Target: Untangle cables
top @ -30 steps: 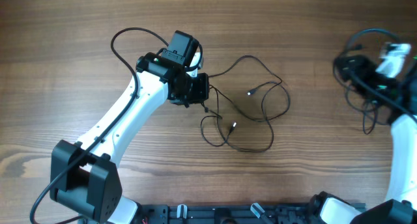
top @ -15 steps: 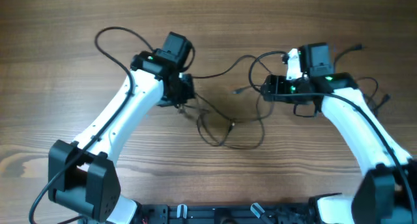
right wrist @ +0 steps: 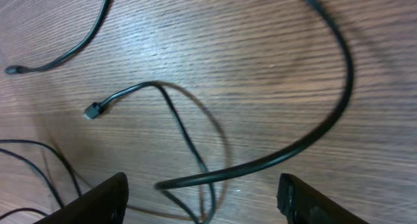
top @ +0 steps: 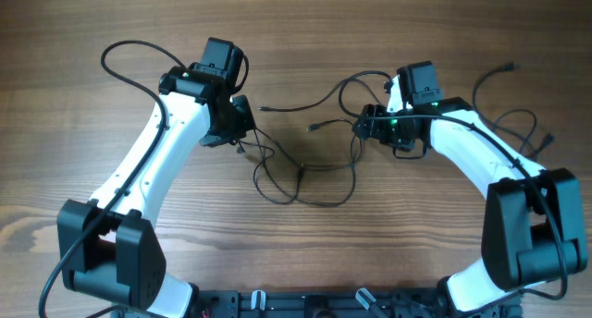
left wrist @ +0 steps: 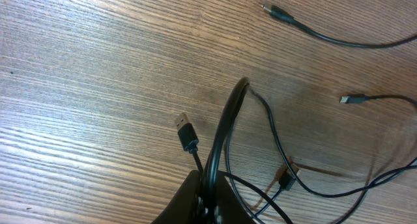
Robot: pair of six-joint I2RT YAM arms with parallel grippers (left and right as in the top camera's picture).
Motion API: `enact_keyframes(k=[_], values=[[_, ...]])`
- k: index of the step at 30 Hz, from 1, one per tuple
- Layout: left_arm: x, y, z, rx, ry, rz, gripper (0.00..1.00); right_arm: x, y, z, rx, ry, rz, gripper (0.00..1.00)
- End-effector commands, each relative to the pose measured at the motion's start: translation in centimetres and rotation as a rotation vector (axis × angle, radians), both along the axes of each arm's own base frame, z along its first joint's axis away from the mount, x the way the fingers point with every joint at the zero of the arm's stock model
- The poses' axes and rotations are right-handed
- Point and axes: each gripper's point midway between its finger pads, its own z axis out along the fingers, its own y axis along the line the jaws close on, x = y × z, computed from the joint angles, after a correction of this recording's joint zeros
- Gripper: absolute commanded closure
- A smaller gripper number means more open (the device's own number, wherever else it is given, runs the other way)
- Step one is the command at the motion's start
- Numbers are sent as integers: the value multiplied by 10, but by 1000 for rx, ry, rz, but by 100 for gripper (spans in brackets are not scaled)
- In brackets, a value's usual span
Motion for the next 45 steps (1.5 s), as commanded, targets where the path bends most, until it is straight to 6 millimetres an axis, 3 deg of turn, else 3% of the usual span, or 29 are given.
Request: enact_keyframes(k=[1, 3, 7, 16, 21, 25, 28, 33, 36, 37, 41, 43, 45], values=[[2, 0, -2, -1, 3, 16, 91, -6, 14, -7, 38, 60, -78, 26], [2, -1, -2, -1, 3, 16, 92, -3, 20, -6, 31, 42, -91, 26], [1, -1, -2, -3, 5, 16, 92, 5, 22, -8, -44, -6, -145, 41], [1, -3, -2, -18, 9, 13, 92, 6, 26, -8, -77, -27, -164, 96], [1, -4, -2, -18, 6, 13, 92, 4, 33, -7, -44, -19, -140, 96], [1, -4, -2, -18, 7, 13, 91, 8, 57, 7, 58, -83, 11, 96], [-5, -1, -8, -7, 27, 13, 91, 26, 59, 38, 69, -177, 43, 96], [-17, 11, -23, 49, 66, 22, 86, 54, 40, 113, 70, -298, 30, 96], [-21, 16, -28, 75, 80, 24, 78, 69, 30, 183, 109, -420, 37, 96], [-21, 16, -28, 75, 79, 24, 75, 70, 32, 216, 180, -485, 58, 96], [-20, 15, -28, 72, 72, 24, 54, 60, 44, 292, 409, -634, 146, 96], [-19, 15, -28, 72, 72, 24, 48, 55, 44, 319, 470, -704, 173, 96], [-20, 15, -28, 72, 72, 24, 44, 52, 44, 332, 475, -745, 185, 96]])
